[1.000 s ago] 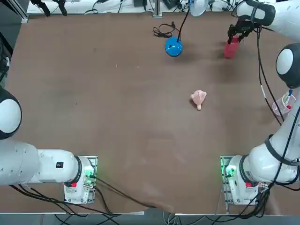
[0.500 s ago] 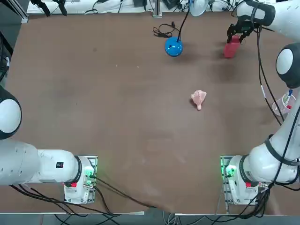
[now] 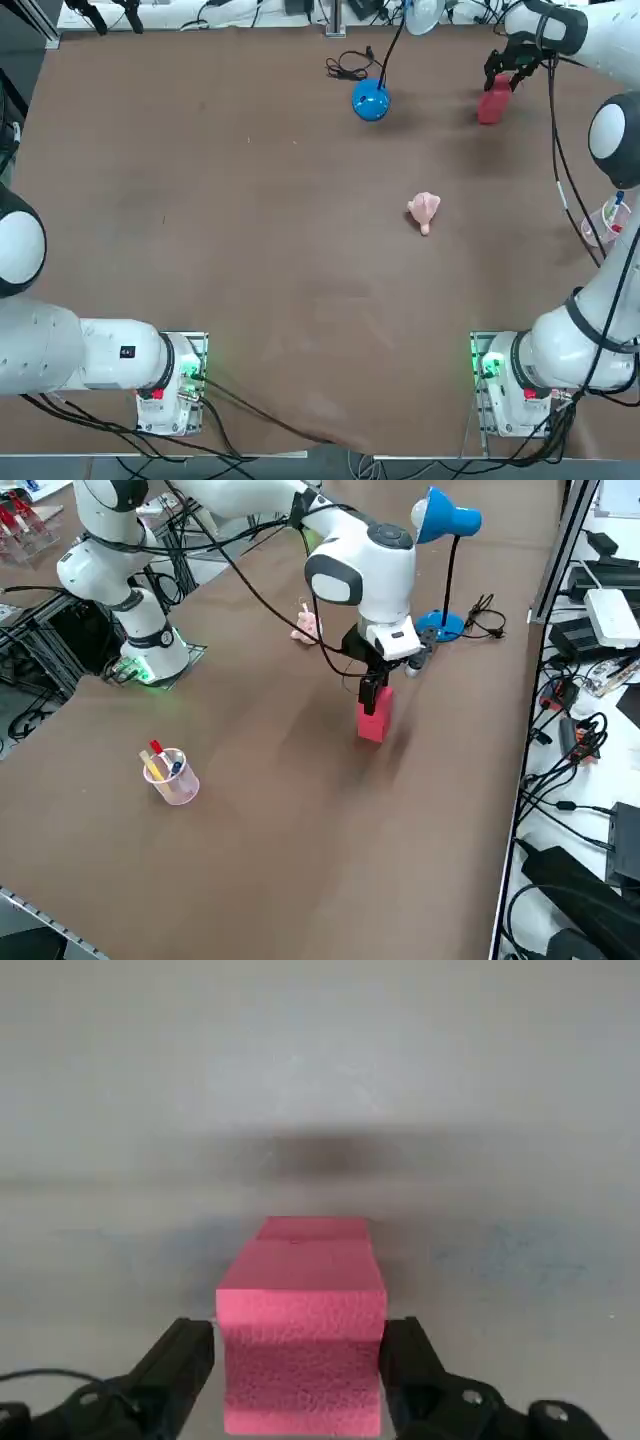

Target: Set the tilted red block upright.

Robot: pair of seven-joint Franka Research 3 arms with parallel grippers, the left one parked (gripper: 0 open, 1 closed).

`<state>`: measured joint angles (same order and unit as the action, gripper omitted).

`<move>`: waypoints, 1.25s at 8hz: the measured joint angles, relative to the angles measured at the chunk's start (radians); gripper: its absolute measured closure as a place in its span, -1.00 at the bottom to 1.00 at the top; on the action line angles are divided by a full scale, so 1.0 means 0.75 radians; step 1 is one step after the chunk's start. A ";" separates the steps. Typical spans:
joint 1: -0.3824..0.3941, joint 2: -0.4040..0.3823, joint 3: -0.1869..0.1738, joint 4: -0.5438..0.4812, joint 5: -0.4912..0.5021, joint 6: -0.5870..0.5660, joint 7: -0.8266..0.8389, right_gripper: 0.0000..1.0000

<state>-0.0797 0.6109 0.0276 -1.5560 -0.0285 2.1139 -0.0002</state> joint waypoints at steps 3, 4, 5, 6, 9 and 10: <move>0.003 -0.027 0.001 0.021 0.000 -0.016 0.000 -1.00; 0.003 -0.048 0.001 0.022 0.000 -0.035 0.000 -1.00; 0.004 -0.078 0.001 0.026 0.001 -0.064 0.000 -1.00; 0.005 -0.119 0.002 0.033 0.001 -0.103 0.000 -1.00; 0.046 -0.328 0.009 0.047 0.009 -0.313 0.005 -1.00; 0.067 -0.400 0.010 0.048 0.010 -0.384 0.007 -1.00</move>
<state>-0.0295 0.3106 0.0351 -1.5197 -0.0212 1.8262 0.0051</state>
